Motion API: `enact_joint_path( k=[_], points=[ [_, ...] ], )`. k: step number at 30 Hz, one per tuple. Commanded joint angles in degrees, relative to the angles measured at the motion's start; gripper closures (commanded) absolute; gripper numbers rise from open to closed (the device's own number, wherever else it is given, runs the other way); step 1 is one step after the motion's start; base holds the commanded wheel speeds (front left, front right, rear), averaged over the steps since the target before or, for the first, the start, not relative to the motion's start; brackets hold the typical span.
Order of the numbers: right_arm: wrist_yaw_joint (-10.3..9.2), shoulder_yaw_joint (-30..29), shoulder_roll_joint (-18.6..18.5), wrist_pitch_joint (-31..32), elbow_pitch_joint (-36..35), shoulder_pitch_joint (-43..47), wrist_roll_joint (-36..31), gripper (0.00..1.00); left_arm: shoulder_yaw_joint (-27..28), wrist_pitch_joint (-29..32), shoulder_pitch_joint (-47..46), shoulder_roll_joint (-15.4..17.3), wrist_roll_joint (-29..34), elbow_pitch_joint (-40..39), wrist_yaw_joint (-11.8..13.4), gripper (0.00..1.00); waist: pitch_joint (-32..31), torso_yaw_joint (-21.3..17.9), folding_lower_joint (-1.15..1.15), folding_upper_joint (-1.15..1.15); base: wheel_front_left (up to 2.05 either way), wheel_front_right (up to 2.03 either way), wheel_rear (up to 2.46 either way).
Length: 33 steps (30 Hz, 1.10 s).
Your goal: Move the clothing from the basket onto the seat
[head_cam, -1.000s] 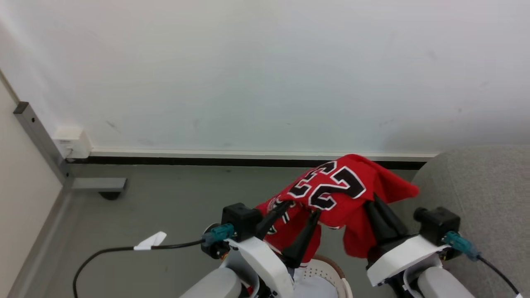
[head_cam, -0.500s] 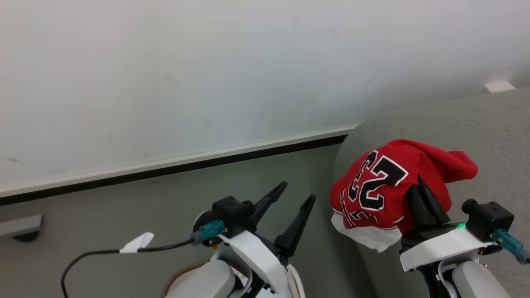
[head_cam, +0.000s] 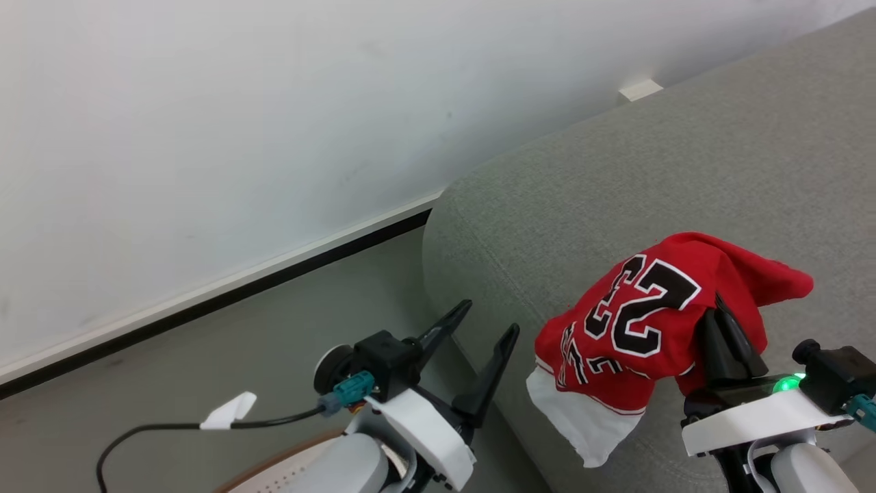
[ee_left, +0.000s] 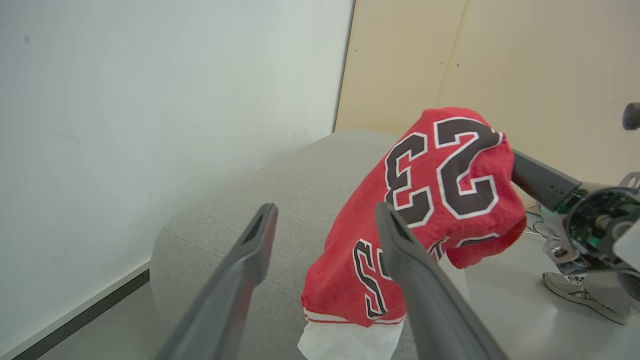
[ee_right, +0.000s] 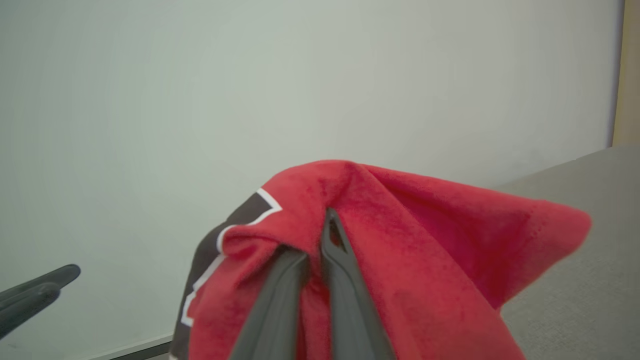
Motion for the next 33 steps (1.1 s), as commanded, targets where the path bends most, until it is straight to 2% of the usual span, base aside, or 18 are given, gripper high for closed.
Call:
enact_joint_path(
  k=[1,6,8,10,18,25,28,33],
  points=[
    [0.04,-0.4,-0.7,0.0,-0.6,0.6,0.3,1.0,0.4,-0.1,0.7,-0.2,0.5,0.1,-0.3,0.0,0.3,-1.2,0.0,0.0,0.0,0.0,0.0],
    [0.04,-0.8,-0.6,0.0,-1.8,-0.8,2.7,1.0,1.2,-0.1,0.9,-1.1,1.5,1.0,-1.1,0.0,0.4,-1.2,0.0,0.0,0.0,0.0,0.0],
    [0.04,0.1,-2.2,0.0,-1.2,-2.2,0.9,1.0,1.5,-0.1,1.3,-1.4,1.6,1.3,-1.3,0.0,0.4,-1.1,0.0,0.0,0.0,0.0,0.0],
    [0.05,0.2,-2.2,0.0,-0.4,-3.9,2.9,1.0,1.8,-0.1,1.4,-1.5,2.0,1.4,-1.6,0.0,0.7,-0.6,0.0,0.0,0.0,0.0,0.0],
    [0.04,-1.8,-7.7,0.1,5.7,-18.5,4.9,1.0,1.7,0.1,-0.9,-0.8,3.5,1.2,-2.1,0.0,6.3,4.2,0.0,0.0,0.0,0.0,0.0],
    [0.04,-5.3,-15.0,0.8,11.8,-34.0,6.3,1.0,1.3,2.1,-5.5,0.3,4.9,-1.6,-2.3,0.0,16.2,9.9,0.0,0.0,0.0,0.0,0.0],
    [0.03,-7.0,-20.1,0.5,15.3,-40.0,4.4,1.0,0.8,2.9,-7.8,0.5,5.9,-3.4,-2.6,0.0,20.6,12.4,0.0,0.0,0.0,0.0,0.0],
    [0.03,-9.5,-24.9,0.8,22.3,-47.5,3.4,1.0,0.6,3.8,-10.6,0.9,7.0,-5.4,-2.4,0.0,26.7,15.3,0.0,0.0,0.0,0.0,0.0]
  ],
)
